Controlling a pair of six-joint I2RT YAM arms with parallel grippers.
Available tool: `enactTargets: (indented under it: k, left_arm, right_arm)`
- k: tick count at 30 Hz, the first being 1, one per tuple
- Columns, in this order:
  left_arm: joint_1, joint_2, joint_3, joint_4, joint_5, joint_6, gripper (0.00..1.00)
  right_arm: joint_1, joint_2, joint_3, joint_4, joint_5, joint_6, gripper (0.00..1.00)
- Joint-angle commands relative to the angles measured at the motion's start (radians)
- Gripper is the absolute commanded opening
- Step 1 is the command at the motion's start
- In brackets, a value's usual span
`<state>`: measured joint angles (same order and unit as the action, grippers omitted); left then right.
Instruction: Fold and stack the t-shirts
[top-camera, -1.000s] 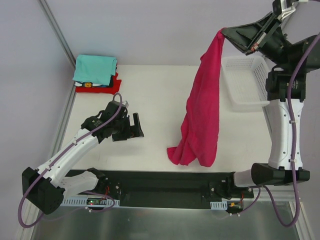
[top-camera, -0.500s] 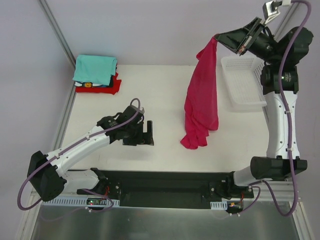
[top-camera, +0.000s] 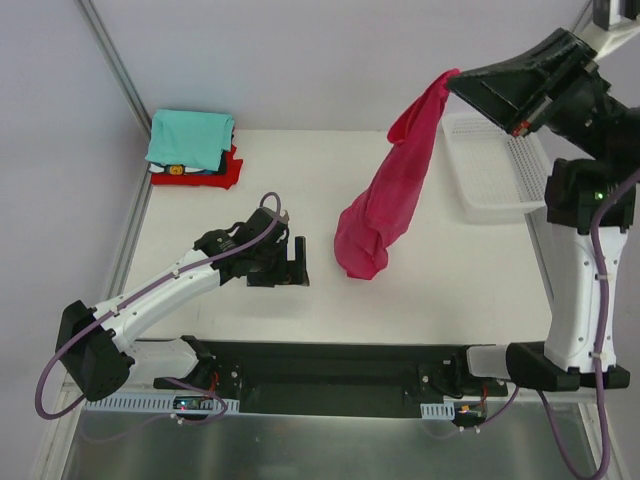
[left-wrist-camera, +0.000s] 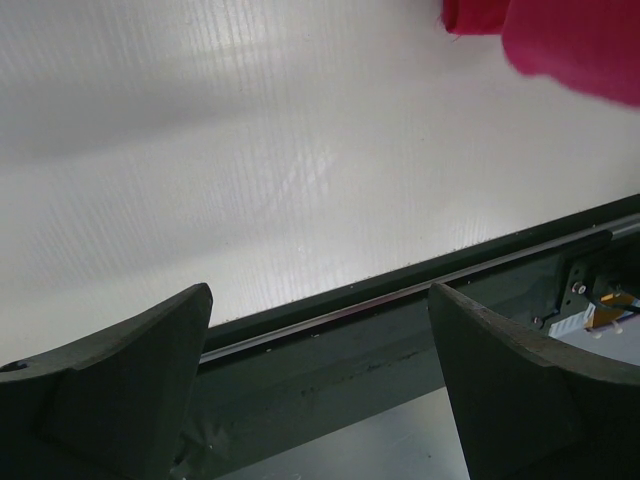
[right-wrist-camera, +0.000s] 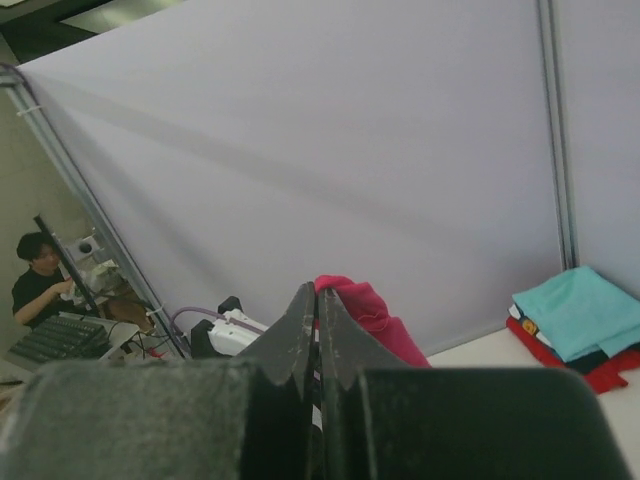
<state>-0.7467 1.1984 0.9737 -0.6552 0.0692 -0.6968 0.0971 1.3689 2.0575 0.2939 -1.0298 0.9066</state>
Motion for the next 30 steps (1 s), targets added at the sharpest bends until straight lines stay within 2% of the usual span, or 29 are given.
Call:
enactTargets:
  k: [1,5,12,20,30]
  left_arm:
    - [-0.013,-0.002,0.028,0.005,-0.02,-0.02,0.9]
    - [-0.013,-0.002,0.017,0.003,-0.02,-0.021,0.9]
    - [-0.02,-0.008,0.022,0.003,-0.022,-0.026,0.9]
    - [-0.026,-0.011,0.003,0.005,-0.026,-0.033,0.89]
    - [-0.029,-0.033,0.014,0.003,-0.017,-0.04,0.89]
  right_arm:
    - [0.006,-0.189,-0.068,0.22,0.017,0.028,0.01]
    - [0.004,-0.237,-0.099,0.128,0.043,-0.072,0.01]
    - [-0.022,-0.192,-0.193,-0.077,0.131,-0.245,0.01]
    - [-0.037,-0.142,-0.333,-0.39,0.287,-0.564,0.01]
    - [-0.039,-0.091,-0.382,-0.42,0.338,-0.634,0.01]
